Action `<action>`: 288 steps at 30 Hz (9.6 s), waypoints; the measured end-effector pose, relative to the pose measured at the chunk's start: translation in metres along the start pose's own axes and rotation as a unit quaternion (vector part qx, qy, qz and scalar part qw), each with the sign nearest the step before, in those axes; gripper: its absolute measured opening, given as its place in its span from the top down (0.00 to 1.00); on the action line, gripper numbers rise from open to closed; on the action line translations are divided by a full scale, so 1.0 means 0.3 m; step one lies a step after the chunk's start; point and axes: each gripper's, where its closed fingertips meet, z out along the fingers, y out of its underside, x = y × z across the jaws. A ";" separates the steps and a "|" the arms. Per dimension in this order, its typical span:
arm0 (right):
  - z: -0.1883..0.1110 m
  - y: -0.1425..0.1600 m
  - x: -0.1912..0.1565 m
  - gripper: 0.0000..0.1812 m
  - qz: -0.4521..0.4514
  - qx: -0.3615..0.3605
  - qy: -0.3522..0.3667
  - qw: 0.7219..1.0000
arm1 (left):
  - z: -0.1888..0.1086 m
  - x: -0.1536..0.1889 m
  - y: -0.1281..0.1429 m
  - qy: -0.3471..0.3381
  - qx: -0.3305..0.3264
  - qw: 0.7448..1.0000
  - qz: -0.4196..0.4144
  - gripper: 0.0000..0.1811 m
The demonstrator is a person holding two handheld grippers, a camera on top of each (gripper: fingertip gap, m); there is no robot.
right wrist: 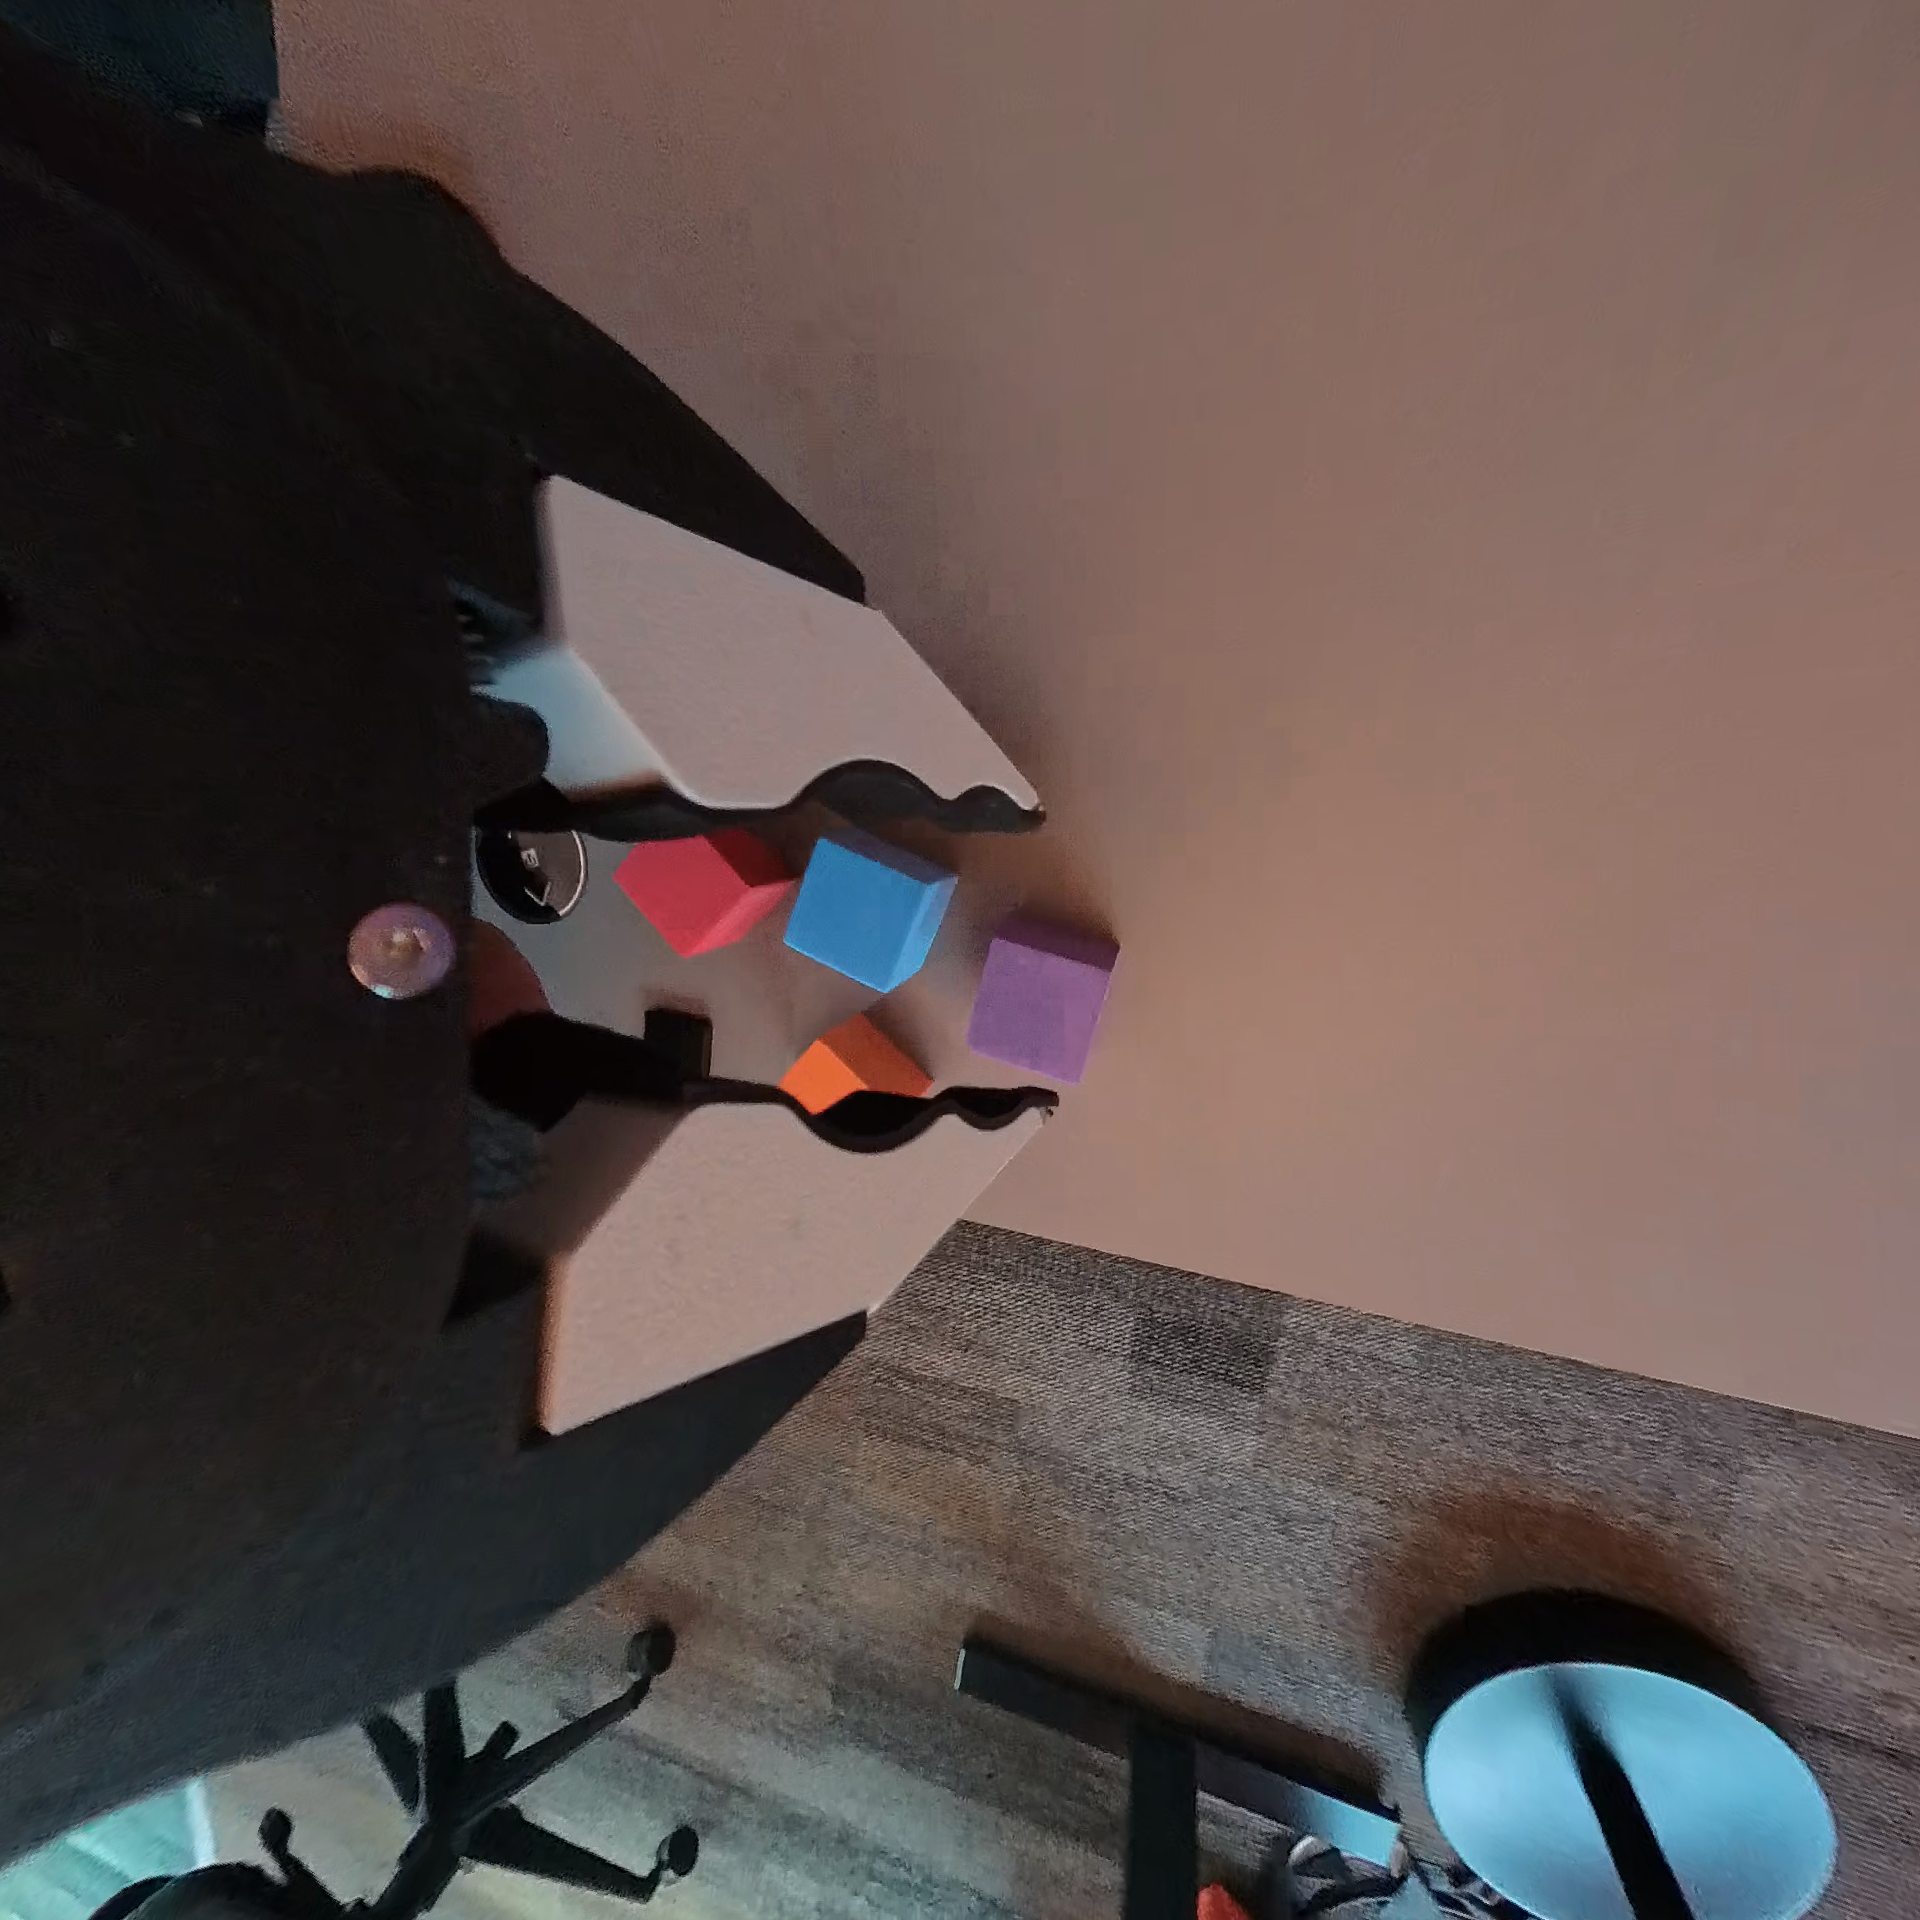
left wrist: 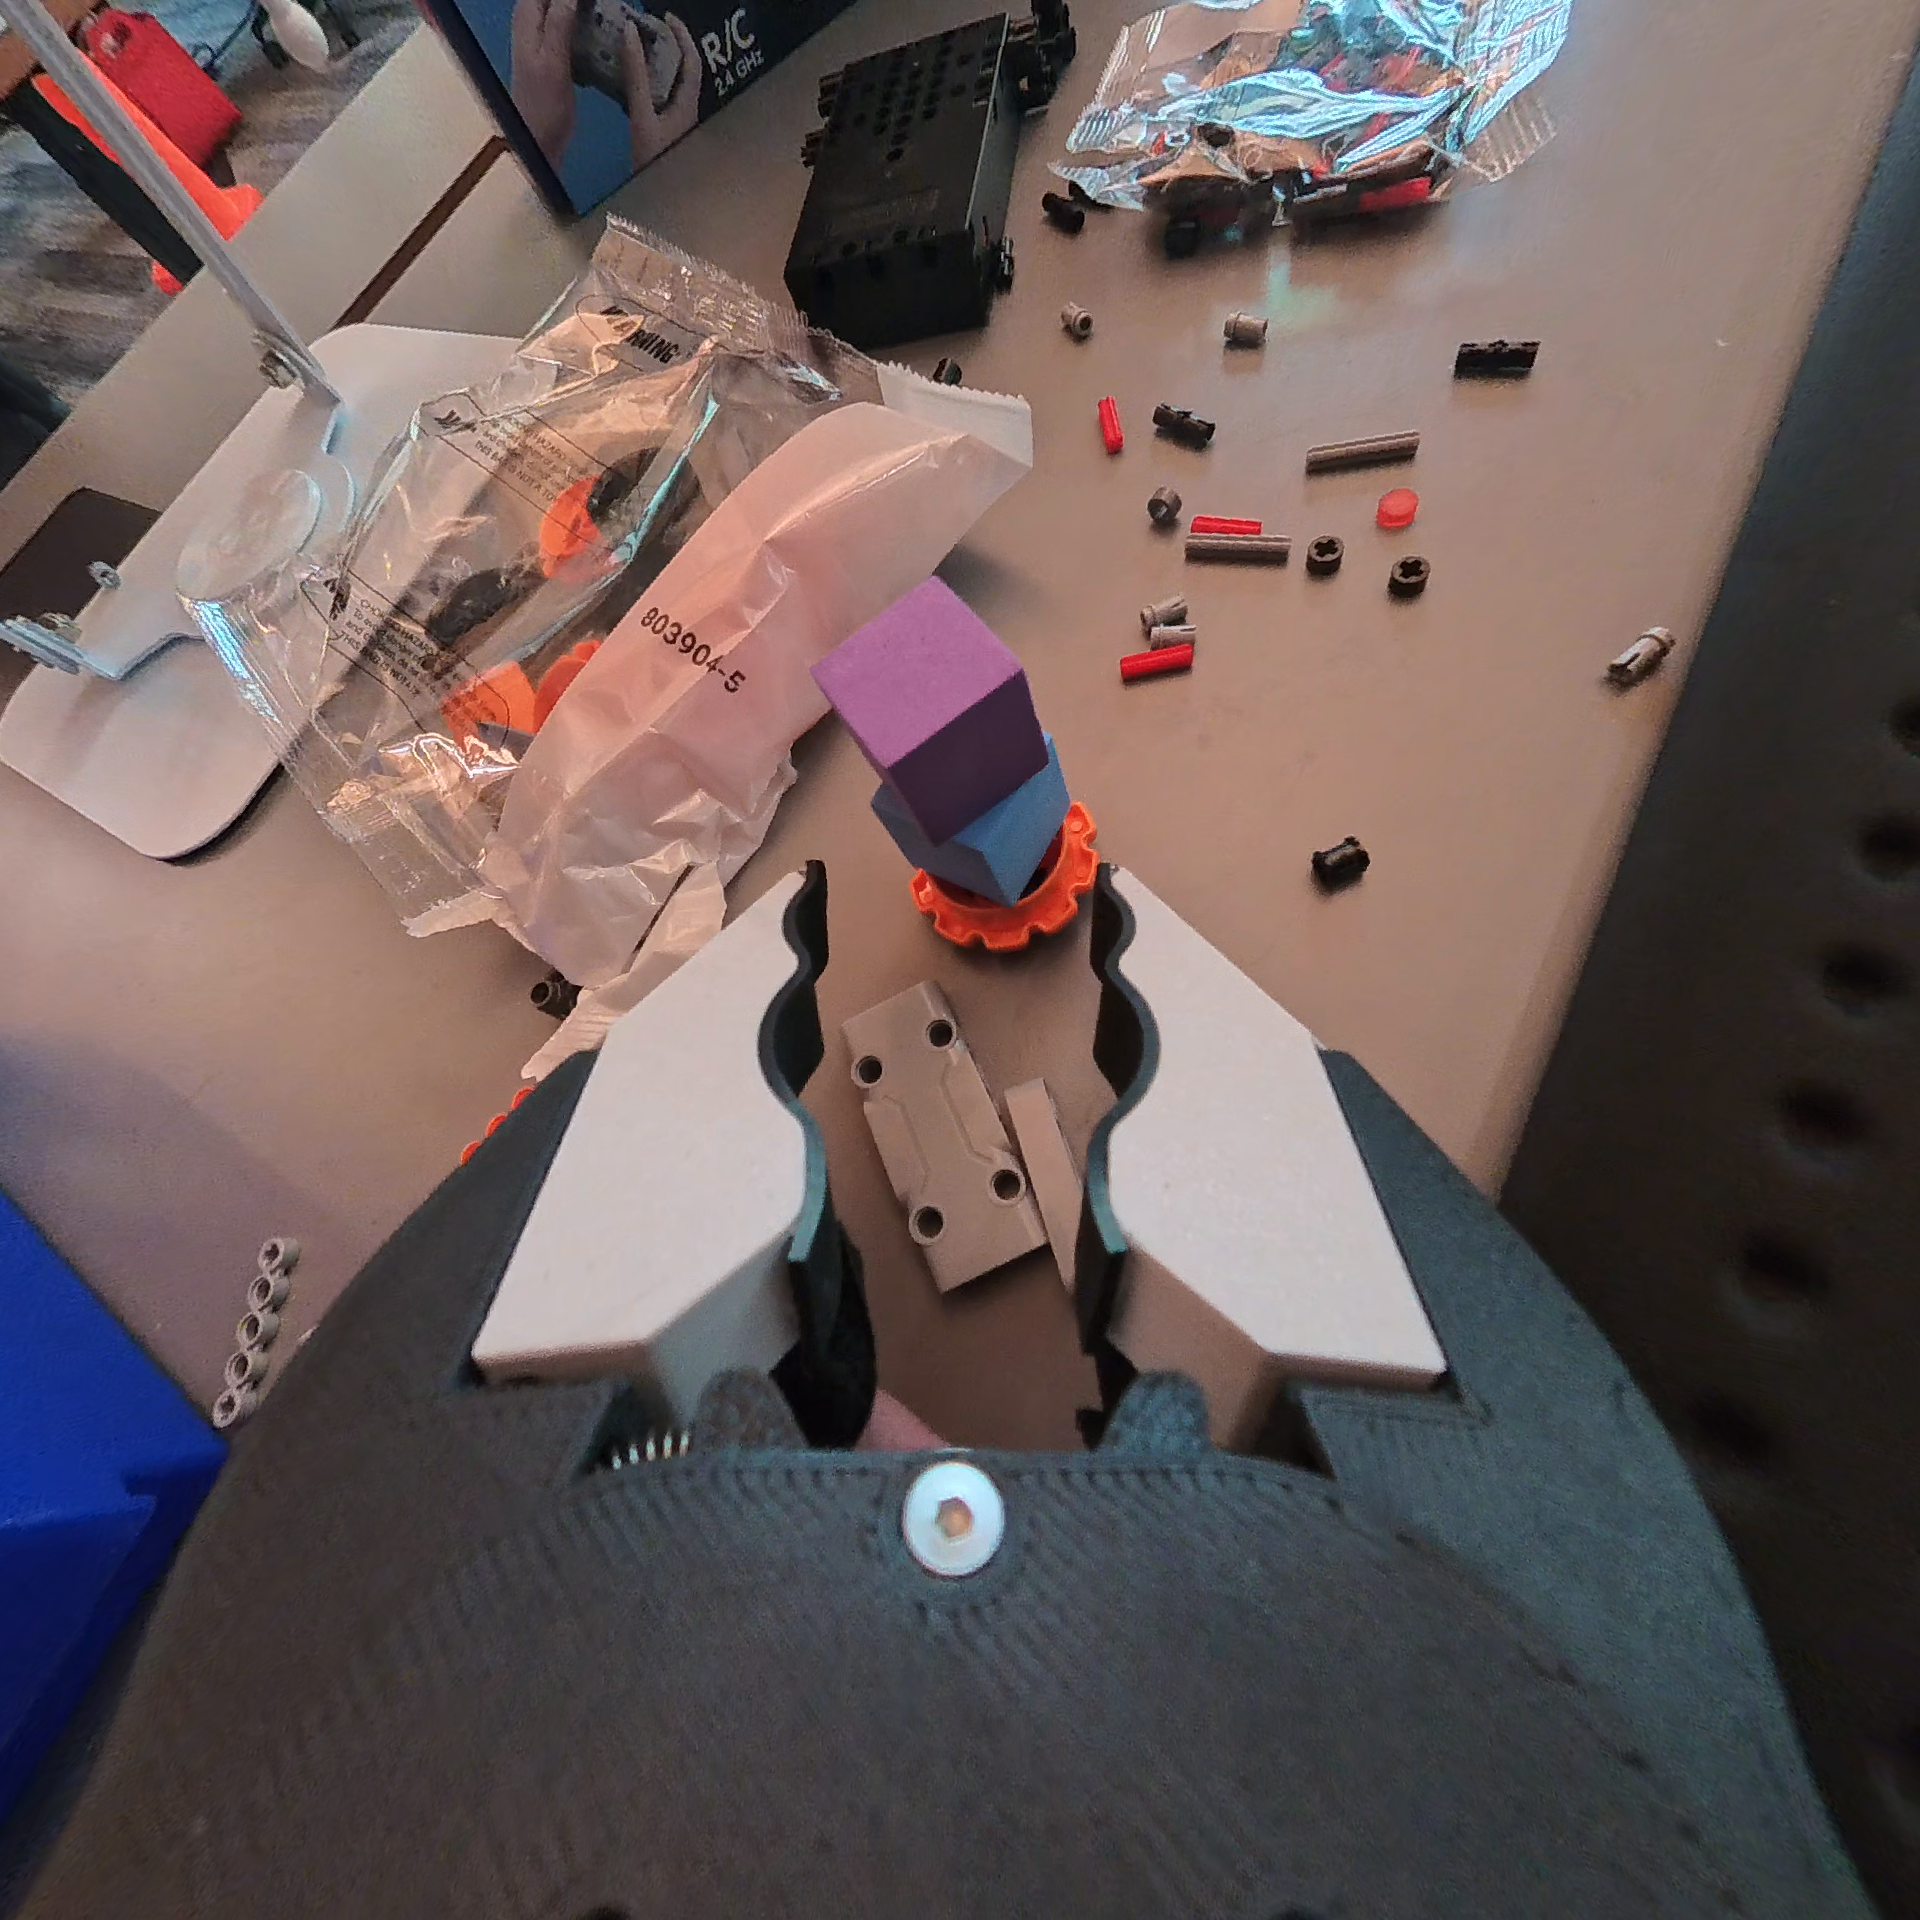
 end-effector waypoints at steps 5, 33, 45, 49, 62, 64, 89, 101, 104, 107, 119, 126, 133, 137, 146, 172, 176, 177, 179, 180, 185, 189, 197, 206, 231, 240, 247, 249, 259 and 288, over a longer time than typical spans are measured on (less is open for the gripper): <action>0.042 0.015 0.027 0.86 0.001 -0.021 0.016 1.000 | 0.003 0.003 0.004 -0.002 -0.005 1.000 0.005 0.73; -0.564 -0.437 -1.953 0.87 -0.583 0.195 -0.246 0.749 | -0.011 0.005 -0.008 0.005 0.017 1.000 -0.005 0.73; -0.486 -0.419 -2.016 0.87 -0.607 0.156 -0.233 0.744 | -0.012 0.002 -0.005 0.011 0.017 1.000 -0.015 0.74; -0.479 -0.421 -2.023 0.86 -0.606 0.156 -0.235 0.744 | -0.011 0.003 -0.004 0.012 0.017 1.000 -0.015 0.74; -0.616 -0.457 -1.693 0.76 -0.511 0.236 -0.196 0.803 | -0.023 0.004 -0.016 0.010 0.027 1.000 -0.013 0.73; -0.599 -0.452 -1.468 0.75 -0.461 0.228 -0.165 0.842 | -0.023 0.007 -0.017 0.010 0.026 1.000 -0.010 0.73; 0.030 0.152 -0.010 0.83 -0.316 -0.146 0.041 0.937 | -0.007 0.007 0.012 0.016 0.006 1.000 -0.011 0.72; -0.493 -0.315 -0.984 0.84 -0.459 0.237 -0.115 0.849 | -0.017 -0.001 0.000 0.010 0.018 1.000 -0.015 0.72; -0.653 -0.379 -1.367 0.84 -0.479 0.328 -0.206 0.787 | -0.021 -0.005 -0.003 0.008 0.023 1.000 -0.019 0.72; -0.717 -0.402 -1.649 0.84 -0.474 0.365 -0.294 0.746 | -0.025 -0.005 -0.007 0.008 0.029 0.999 -0.020 0.72; -0.584 -0.461 -1.994 0.84 -0.408 0.357 -0.414 0.731 | -0.024 0.012 -0.009 0.023 0.032 0.999 -0.018 0.72; -0.581 -0.455 -2.013 0.84 -0.361 0.346 -0.489 0.715 | -0.022 0.012 -0.005 0.025 0.029 0.999 -0.014 0.73; -0.543 -0.441 -2.022 0.83 -0.349 0.335 -0.507 0.714 | -0.019 0.014 -0.003 0.028 0.027 0.999 -0.015 0.72; -0.537 -0.442 -2.016 0.77 -0.341 0.329 -0.511 0.718 | -0.018 0.016 -0.001 0.029 0.025 0.999 -0.014 0.72; -0.630 -0.469 -1.740 0.69 -0.329 0.373 -0.412 0.764 | -0.021 0.017 -0.001 0.028 0.026 0.999 -0.012 0.72; 0.030 0.192 0.128 0.85 -0.269 -0.201 0.075 0.939 | -0.007 0.009 0.023 0.027 0.007 0.999 -0.018 0.71; 0.029 0.180 0.129 0.85 -0.273 -0.192 0.081 0.939 | -0.005 0.008 0.025 0.027 0.006 0.999 -0.018 0.71; 0.012 0.162 0.115 0.85 -0.275 -0.180 0.084 0.941 | -0.006 0.008 0.024 0.027 0.006 0.999 -0.018 0.71; -0.043 0.087 0.038 0.85 -0.291 -0.130 0.088 0.944 | -0.007 0.006 0.022 0.027 0.008 0.999 -0.019 0.71; -0.080 0.027 -0.038 0.85 -0.298 -0.086 0.077 0.948 | -0.008 0.005 0.022 0.026 0.009 0.999 -0.020 0.71; -0.358 -0.296 -0.677 0.85 -0.376 0.183 -0.049 0.907 | -0.011 -0.002 0.022 0.021 0.011 0.999 -0.021 0.71; -0.556 -0.417 -1.228 0.85 -0.429 0.329 -0.163 0.826 | -0.020 -0.012 0.020 0.013 0.017 0.999 -0.024 0.71; -0.744 -0.472 -1.813 0.85 -0.413 0.412 -0.375 0.721 | -0.016 -0.009 0.025 0.009 0.011 1.000 -0.017 0.71; -0.657 -0.486 -1.973 0.85 -0.383 0.384 -0.446 0.712 | -0.017 -0.006 0.023 0.015 0.014 1.000 -0.019 0.71; -0.691 -0.416 -1.357 0.73 -0.332 0.406 -0.215 0.824 | -0.017 0.001 0.029 0.018 0.009 1.000 -0.016 0.70; -0.555 0.052 -0.217 0.71 -0.144 0.186 0.079 0.969 | -0.018 -0.003 0.031 0.014 0.007 1.000 -0.015 0.70; -0.428 0.361 0.072 0.73 -0.009 0.162 0.005 0.987 | -0.021 -0.010 0.031 0.013 0.010 1.000 -0.025 0.70; -0.374 0.399 0.092 0.73 0.003 0.149 -0.007 0.989 | -0.021 -0.014 0.032 0.011 0.010 0.999 -0.028 0.70; -0.418 0.294 -0.016 0.85 -0.038 0.230 -0.028 0.972 | -0.025 -0.031 0.040 -0.003 0.006 0.999 -0.033 0.69; -0.723 -0.513 -1.958 0.85 -0.232 0.463 -0.522 0.679 | -0.107 -0.089 -0.082 -0.051 0.116 0.991 -0.033 0.69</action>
